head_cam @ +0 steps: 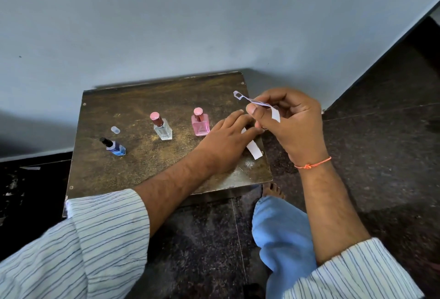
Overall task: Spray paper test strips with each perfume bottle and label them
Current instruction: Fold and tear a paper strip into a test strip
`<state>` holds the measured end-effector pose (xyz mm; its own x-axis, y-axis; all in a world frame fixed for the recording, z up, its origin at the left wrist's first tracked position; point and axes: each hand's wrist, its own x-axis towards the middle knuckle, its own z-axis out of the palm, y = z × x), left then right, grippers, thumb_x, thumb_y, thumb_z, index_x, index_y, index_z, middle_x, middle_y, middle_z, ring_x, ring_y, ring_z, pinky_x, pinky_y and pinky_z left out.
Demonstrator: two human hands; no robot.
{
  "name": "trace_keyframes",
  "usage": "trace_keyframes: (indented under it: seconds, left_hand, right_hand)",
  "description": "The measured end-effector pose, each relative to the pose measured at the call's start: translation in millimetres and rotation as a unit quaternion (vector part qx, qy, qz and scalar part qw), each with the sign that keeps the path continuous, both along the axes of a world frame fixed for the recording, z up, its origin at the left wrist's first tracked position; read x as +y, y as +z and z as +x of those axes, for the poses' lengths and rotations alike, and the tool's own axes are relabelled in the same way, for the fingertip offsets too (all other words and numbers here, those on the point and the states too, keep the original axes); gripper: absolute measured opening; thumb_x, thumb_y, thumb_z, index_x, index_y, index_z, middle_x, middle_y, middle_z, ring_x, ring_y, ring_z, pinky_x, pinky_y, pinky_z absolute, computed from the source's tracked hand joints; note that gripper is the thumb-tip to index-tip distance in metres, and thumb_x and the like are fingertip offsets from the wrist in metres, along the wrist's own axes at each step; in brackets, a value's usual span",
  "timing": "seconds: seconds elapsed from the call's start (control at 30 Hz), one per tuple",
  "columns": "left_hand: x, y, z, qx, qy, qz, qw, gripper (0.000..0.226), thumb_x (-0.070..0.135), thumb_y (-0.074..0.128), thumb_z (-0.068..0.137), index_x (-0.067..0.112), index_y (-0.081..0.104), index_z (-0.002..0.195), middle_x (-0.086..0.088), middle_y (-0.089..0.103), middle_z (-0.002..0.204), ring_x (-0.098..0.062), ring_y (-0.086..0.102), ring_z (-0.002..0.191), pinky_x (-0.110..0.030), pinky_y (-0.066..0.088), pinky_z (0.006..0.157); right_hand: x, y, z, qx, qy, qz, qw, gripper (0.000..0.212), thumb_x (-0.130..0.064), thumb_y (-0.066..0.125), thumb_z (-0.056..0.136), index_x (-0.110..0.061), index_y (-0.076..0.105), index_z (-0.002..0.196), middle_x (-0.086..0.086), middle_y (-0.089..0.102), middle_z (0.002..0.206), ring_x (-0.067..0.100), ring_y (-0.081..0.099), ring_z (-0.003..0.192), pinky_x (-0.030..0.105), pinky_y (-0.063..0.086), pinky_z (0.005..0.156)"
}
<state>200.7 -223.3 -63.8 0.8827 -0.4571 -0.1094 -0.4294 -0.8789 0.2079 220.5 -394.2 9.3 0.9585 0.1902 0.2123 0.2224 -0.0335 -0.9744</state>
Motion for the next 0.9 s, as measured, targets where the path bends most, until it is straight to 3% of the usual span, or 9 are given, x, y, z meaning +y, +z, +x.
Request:
trace_keyframes:
  seconds: [0.13,0.27,0.3,0.37,0.43,0.5,0.6,0.73,0.9]
  left_hand:
    - [0.3,16.2,-21.1,-0.006,0.011,-0.031,0.999,0.087,0.000,0.057,0.088,0.024,0.028,0.166,-0.011,0.020,0.172,-0.034,0.013,0.164,-0.050,0.025,0.132]
    - [20.1,50.7,-73.9,0.070,0.144,-0.254,0.954,0.061,0.000,0.052,0.099,0.022,0.050,0.156,0.005,0.055,0.157,-0.018,0.050,0.147,-0.044,0.042,0.124]
    - [28.0,60.3,-87.8,0.103,0.201,-0.329,0.917,0.050,0.003,0.050,0.106,0.025,0.056,0.151,0.012,0.064,0.148,-0.019,0.062,0.135,-0.043,0.051,0.115]
    - [45.7,77.1,-113.5,0.181,0.310,-0.498,0.790,0.039,0.006,0.046,0.112,0.027,0.065,0.139,0.012,0.075,0.133,-0.027,0.074,0.118,-0.036,0.063,0.096]
    - [66.4,86.4,-134.9,0.229,0.362,-0.634,0.644,0.032,0.021,0.047,0.113,0.020,0.068,0.136,-0.001,0.077,0.133,-0.033,0.076,0.116,-0.032,0.064,0.090]
    - [85.0,83.0,-149.6,0.242,0.374,-0.690,0.570,0.043,0.038,0.043,0.110,0.017,0.073,0.134,-0.012,0.074,0.136,-0.033,0.077,0.114,-0.033,0.065,0.088]
    - [102.0,68.4,-157.9,0.227,0.416,-0.682,0.556,0.056,0.049,0.036,0.110,0.016,0.078,0.126,-0.020,0.075,0.130,-0.033,0.078,0.107,-0.038,0.067,0.087]
    - [116.2,61.5,-155.1,0.188,0.463,-0.650,0.572,0.041,0.037,0.057,0.102,0.008,0.080,0.118,-0.025,0.079,0.114,-0.033,0.080,0.099,-0.040,0.069,0.082]
    - [145.0,59.0,-156.1,0.173,0.497,-0.649,0.549,0.031,0.032,0.068,0.094,0.013,0.083,0.115,-0.021,0.081,0.110,-0.030,0.080,0.093,-0.042,0.069,0.073]
  right_hand:
    - [-0.7,-0.3,-2.2,-0.015,0.001,0.001,1.000,0.020,0.000,0.089,0.085,-0.015,0.078,0.091,0.013,0.080,0.088,0.030,0.073,0.066,0.039,0.064,0.065]
    - [9.0,-2.7,-7.5,-0.056,0.019,-0.023,0.998,0.020,-0.003,0.092,0.082,-0.013,0.080,0.093,0.005,0.080,0.090,0.039,0.073,0.072,0.050,0.063,0.065]
    - [14.1,-2.2,-10.7,-0.068,0.027,-0.034,0.997,0.019,-0.005,0.093,0.081,-0.014,0.081,0.092,0.002,0.080,0.090,0.031,0.072,0.071,0.043,0.060,0.062]
    - [29.7,-1.4,-21.0,-0.112,0.055,-0.068,0.990,0.014,-0.009,0.094,0.081,-0.012,0.083,0.089,-0.003,0.080,0.088,0.016,0.072,0.071,0.030,0.056,0.062]
    - [52.5,-3.4,-33.6,-0.187,0.081,-0.110,0.973,0.012,-0.009,0.094,0.082,-0.010,0.085,0.089,-0.004,0.081,0.090,0.012,0.075,0.077,0.030,0.059,0.070]
    - [76.5,-9.5,-46.0,-0.243,0.106,-0.150,0.953,0.011,-0.011,0.093,0.083,-0.012,0.085,0.091,-0.002,0.080,0.092,0.014,0.075,0.081,0.039,0.061,0.079]
    - [104.4,-20.9,-61.4,-0.258,0.141,-0.200,0.935,0.014,-0.008,0.090,0.081,-0.017,0.085,0.090,-0.002,0.074,0.090,0.018,0.072,0.076,0.043,0.058,0.067]
    - [129.4,-32.4,-74.3,-0.288,0.166,-0.243,0.911,0.009,-0.012,0.083,0.086,-0.020,0.084,0.089,0.000,0.069,0.084,0.025,0.068,0.069,0.041,0.054,0.058]
    - [154.6,-39.0,-77.9,-0.302,0.179,-0.264,0.898,0.008,-0.014,0.080,0.088,-0.020,0.084,0.088,-0.001,0.070,0.084,0.024,0.068,0.070,0.040,0.052,0.057]
